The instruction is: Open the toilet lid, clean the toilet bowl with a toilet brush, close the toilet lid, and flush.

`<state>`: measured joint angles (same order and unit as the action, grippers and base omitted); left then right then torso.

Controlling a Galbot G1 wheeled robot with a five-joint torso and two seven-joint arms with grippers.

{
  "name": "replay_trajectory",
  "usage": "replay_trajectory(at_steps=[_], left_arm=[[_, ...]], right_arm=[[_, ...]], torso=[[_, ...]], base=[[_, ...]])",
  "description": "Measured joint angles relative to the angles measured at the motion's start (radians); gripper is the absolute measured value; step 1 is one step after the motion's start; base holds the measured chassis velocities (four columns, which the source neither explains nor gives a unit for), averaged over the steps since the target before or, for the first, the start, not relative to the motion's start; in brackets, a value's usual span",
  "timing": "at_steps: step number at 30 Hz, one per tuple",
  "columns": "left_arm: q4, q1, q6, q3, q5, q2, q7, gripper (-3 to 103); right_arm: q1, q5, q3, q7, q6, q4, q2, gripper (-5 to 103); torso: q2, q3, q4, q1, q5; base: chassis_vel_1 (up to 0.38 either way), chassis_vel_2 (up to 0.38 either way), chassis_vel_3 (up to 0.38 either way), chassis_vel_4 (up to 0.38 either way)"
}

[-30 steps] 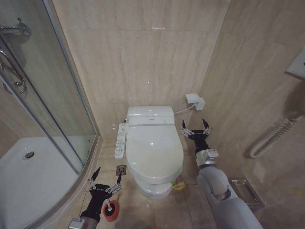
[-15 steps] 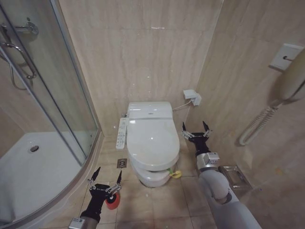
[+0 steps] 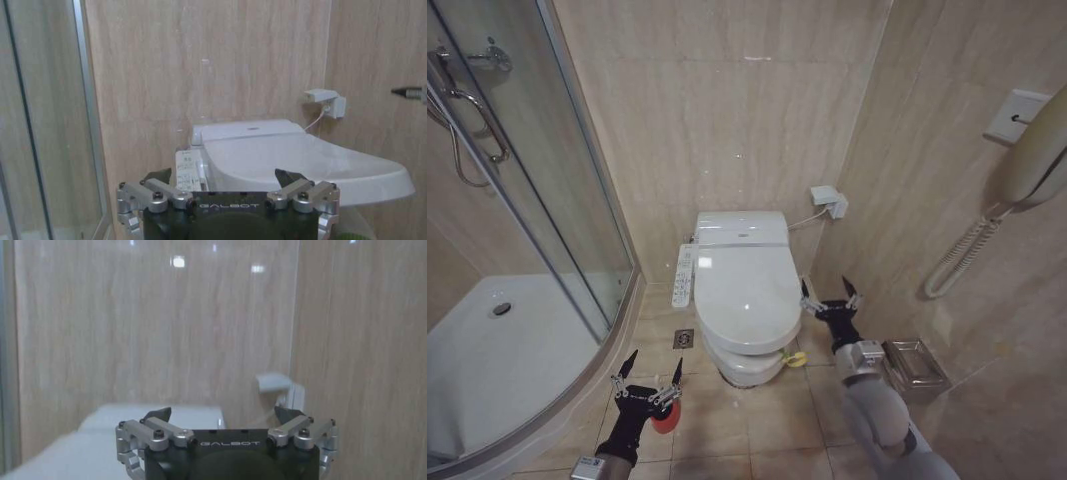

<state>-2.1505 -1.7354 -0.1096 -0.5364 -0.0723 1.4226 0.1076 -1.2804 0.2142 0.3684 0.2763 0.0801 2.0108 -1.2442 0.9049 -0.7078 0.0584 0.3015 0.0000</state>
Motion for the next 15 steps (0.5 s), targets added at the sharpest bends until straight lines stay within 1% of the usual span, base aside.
replay_trajectory(at_steps=[1, 4, 9, 15], left_arm=[[0.0, 0.0, 0.0, 0.0, 0.0, 0.0, 0.0, 100], [0.0, 0.0, 0.0, 0.0, 0.0, 0.0, 0.0, 100], [0.0, 0.0, 0.0, 0.0, 0.0, 0.0, 0.0, 100], [0.0, 0.0, 0.0, 0.0, 0.0, 0.0, 0.0, 100]], right_arm=[[-0.013, 0.001, -0.001, 0.0, 0.024, 0.007, -0.005, 100], [-0.029, 0.004, -0.002, 0.007, 0.039, 0.016, -0.013, 100], [-0.045, 0.004, -0.001, 0.01, 0.041, 0.038, -0.026, 100], [-0.082, -0.016, 0.003, 0.008, 0.038, 0.09, -0.068, 100]], torso=[[0.0, 0.0, 0.0001, 0.0, -0.0001], [0.0, 0.0, 0.0001, 0.0, 0.0], [0.0, 0.0, 0.0002, 0.0, -0.0001], [0.0, 0.0, 0.0001, 0.0, -0.0001]], base=[[0.0, 0.0, 0.0, 0.0], [0.0, 0.0, 0.0, 0.0], [0.0, 0.0, 0.0, 0.0], [0.0, 0.0, 0.0, 0.0]])
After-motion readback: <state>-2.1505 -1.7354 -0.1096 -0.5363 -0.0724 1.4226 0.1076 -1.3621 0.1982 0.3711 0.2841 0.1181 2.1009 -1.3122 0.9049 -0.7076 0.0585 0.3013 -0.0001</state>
